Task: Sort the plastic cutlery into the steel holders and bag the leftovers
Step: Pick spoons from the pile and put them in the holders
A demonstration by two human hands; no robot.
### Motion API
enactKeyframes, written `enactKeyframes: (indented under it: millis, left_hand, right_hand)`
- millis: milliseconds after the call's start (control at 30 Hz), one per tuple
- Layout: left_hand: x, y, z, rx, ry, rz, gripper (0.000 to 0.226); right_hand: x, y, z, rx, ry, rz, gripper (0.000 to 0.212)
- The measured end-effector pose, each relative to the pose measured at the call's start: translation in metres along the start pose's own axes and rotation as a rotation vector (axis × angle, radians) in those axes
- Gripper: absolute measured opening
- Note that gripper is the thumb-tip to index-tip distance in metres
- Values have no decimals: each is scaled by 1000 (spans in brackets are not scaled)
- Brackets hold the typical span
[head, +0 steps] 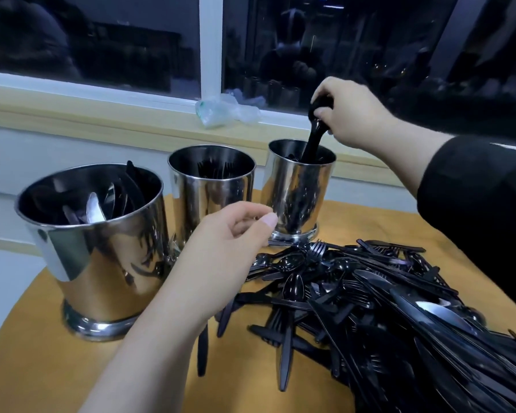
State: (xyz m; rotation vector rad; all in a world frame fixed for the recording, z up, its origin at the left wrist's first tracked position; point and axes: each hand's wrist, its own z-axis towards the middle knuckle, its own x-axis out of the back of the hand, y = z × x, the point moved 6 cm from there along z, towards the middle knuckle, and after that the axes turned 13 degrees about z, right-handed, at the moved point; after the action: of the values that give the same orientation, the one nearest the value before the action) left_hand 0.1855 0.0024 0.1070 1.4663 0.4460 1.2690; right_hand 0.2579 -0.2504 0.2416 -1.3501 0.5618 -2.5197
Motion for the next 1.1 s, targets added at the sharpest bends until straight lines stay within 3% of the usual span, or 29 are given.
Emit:
enactKeyframes:
  millis: [100,267,467,800,1100]
  left_hand:
    - [-3,-4,3,7,-8,23,26]
    - [-4,-10,8,25,-10,43,23]
    - [-5,-11,4,19,-12,68,22]
    - [-8,-3,-5,-14,-9,68,20]
    - [-41,9,-37,-77,-112,185,18]
  right_hand:
    - [-29,14,8,-43,-141,-91,19]
    - [-55,19,9,-75,-298,-148,53]
    - [-58,16,-1,-90,-349,-206,50]
    - [-13,-2,-44,-54,16,14,34]
    - [-2,-13,-218,-87,-185,192,20]
